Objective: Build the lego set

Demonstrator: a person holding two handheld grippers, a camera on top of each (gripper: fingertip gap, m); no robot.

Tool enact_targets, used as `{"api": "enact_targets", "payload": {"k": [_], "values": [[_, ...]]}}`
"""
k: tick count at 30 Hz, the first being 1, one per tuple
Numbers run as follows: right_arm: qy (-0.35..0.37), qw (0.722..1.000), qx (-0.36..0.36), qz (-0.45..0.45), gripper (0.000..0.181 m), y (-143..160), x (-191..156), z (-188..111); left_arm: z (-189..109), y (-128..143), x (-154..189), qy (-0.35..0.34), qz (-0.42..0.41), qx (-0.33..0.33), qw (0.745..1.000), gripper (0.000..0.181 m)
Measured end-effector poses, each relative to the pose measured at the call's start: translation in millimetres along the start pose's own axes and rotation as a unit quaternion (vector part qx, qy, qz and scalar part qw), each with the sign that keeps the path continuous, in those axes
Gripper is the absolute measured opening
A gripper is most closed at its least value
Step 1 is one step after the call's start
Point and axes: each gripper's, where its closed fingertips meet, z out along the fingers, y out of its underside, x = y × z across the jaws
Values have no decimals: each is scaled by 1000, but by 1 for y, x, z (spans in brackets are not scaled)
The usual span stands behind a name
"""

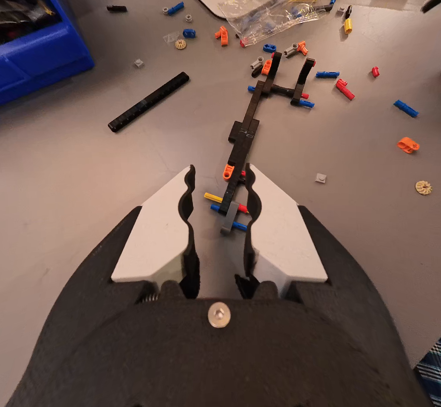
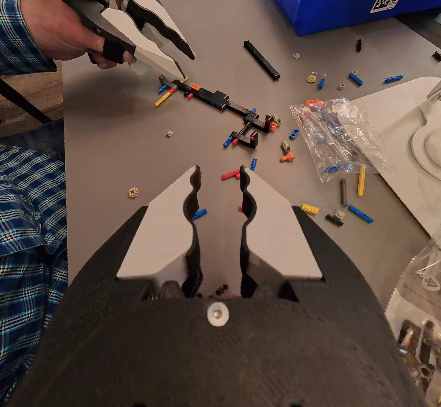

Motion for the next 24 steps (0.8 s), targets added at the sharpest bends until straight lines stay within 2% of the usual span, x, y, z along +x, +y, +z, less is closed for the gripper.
{"api": "enact_targets", "payload": {"k": [6, 14, 20, 24], "values": [[27, 1000, -7, -4, 29, 1, 15, -11, -12, -6, -7, -7, -2, 10, 1000, 38], [46, 998, -30, -1, 27, 9, 29, -21, -16, -6, -8, 10, 40, -21, 999, 34], [43, 998, -50, -14, 27, 6, 29, -12, -2, -23, 11, 55, 84, -43, 994, 35], [36, 997, -64, -36, 26, -5, 35, -2, 19, -4, 16, 56, 121, -114, 984, 30]]}}
